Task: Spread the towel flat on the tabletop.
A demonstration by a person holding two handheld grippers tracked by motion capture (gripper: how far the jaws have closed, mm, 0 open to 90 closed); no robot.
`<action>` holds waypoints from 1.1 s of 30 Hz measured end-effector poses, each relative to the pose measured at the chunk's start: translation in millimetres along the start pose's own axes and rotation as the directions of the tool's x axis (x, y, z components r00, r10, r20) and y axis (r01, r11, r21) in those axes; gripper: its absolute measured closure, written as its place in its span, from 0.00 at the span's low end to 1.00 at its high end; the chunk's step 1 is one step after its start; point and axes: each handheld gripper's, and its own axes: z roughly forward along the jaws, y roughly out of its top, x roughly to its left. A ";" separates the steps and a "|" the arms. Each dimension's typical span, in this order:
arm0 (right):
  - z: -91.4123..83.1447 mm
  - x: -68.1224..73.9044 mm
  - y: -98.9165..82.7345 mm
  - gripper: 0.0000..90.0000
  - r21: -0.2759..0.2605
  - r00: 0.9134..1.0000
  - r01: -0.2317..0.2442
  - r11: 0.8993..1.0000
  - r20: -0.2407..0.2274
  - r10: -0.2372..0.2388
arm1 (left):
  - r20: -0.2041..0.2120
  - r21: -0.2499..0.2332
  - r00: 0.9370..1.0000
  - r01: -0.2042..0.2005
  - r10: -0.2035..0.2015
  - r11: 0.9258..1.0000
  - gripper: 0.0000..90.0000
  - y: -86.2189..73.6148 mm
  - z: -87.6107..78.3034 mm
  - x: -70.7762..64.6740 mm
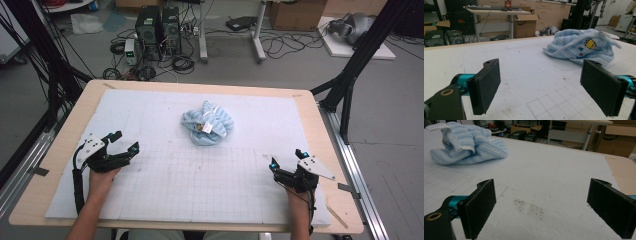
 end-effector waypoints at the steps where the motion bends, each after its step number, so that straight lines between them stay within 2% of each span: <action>1: 0.2 -0.1 0.1 0.08 0.002 1.000 0.003 1.000 0.000 -0.003 | 0.004 0.001 1.000 -0.008 0.008 1.000 0.20 0.1 -0.1 0.1; 7: 0.6 -0.6 0.2 0.08 0.001 1.000 -0.002 1.000 -0.001 0.002 | 0.013 0.020 1.000 -0.010 0.010 1.000 0.20 6.6 3.5 -1.1; 12: 0.6 -0.4 0.2 0.08 0.001 1.000 0.002 1.000 0.001 -0.002 | 0.054 0.006 0.998 -0.011 0.011 1.000 0.19 27.3 10.0 -7.0; 17: 0.6 -0.2 0.2 0.08 0.003 1.000 0.005 1.000 0.002 -0.005 | 0.108 0.018 0.994 -0.021 0.019 1.000 0.19 50.5 24.5 -13.8; 25: 0.7 0.6 0.2 0.08 0.003 1.000 0.003 1.000 -0.001 -0.003 | 0.166 0.043 0.984 -0.074 0.066 0.996 0.20 79.0 57.7 -25.6; 31: 0.7 0.4 0.2 0.08 0.005 1.000 0.004 1.000 -0.001 -0.004 | 0.218 0.084 0.971 -0.115 0.095 0.990 0.21 84.2 86.9 -40.7; 33: 0.6 0.7 0.2 0.08 0.006 1.000 0.004 1.000 -0.002 -0.004 | 0.224 0.092 0.970 -0.123 0.100 0.988 0.21 85.0 95.6 -45.0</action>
